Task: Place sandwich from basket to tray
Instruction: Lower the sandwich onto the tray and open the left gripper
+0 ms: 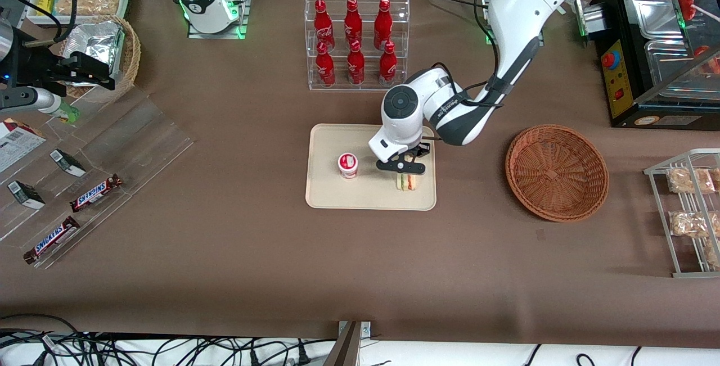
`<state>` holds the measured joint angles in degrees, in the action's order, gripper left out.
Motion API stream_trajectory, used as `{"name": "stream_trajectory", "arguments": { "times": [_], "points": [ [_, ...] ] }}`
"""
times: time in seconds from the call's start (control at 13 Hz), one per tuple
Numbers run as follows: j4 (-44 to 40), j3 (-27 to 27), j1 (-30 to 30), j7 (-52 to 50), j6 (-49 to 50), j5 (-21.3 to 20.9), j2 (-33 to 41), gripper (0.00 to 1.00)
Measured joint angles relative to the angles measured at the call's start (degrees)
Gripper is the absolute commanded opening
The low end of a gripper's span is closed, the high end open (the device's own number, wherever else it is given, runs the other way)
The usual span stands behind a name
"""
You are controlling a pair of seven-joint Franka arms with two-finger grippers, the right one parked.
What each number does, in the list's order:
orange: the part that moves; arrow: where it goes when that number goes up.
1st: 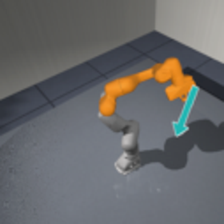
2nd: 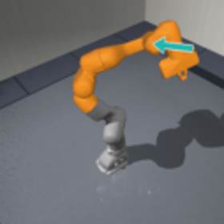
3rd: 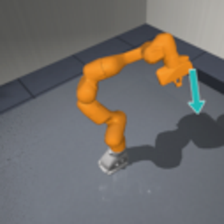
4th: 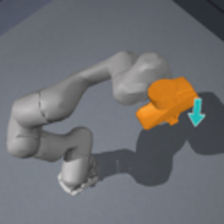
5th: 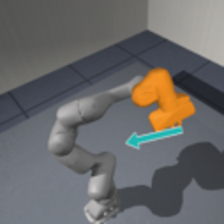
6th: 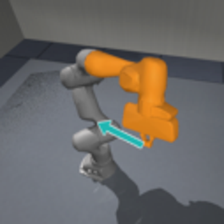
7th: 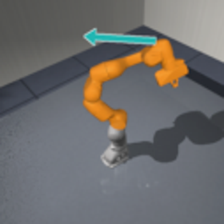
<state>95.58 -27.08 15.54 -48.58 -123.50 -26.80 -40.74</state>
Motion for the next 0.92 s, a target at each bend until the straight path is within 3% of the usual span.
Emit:
{"name": "stream_trajectory", "arguments": {
  "times": [0.15, 0.23, 0.38, 0.46, 0.62, 0.92],
  "points": [
    [-0.1, 0.0, 0.1, -0.8, 0.0, -0.2, 0.0, 0.21],
    [-0.1, 0.0, 0.1, -1.3, 0.0, -0.2, 0.0, 0.41],
    [-0.3, 0.1, 0.1, -1.8, 0.0, -0.2, 0.0, 0.52],
    [-0.3, 0.2, 0.1, -2.0, 0.0, -0.2, 0.0, 0.74],
    [-0.5, 0.3, 0.0, -2.1, 0.0, -0.2, 0.0, 1.0],
    [-2.4, 0.3, -0.4, -2.7, 0.0, -0.2, 1.1, 1.0]
  ]
}}
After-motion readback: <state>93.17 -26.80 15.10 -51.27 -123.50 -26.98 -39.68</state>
